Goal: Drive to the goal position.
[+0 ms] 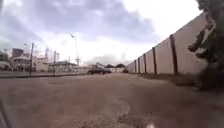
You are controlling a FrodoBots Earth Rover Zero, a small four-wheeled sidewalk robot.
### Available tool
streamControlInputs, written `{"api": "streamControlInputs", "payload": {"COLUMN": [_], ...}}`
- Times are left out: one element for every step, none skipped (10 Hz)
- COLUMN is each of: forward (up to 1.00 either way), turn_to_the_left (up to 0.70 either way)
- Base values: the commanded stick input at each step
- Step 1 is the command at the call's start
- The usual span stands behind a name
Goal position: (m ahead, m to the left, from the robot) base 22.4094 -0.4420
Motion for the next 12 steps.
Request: {"api": "streamControlInputs", "payload": {"forward": [0.70,0.70,0.70,0.70,0.70,0.70,0.70,0.70,0.70,0.70,0.70,0.70], "turn_to_the_left": [0.00,-0.28,-0.28,-0.12,0.00,0.00,0.00,0.00,-0.05,-0.12,-0.21,0.00]}}
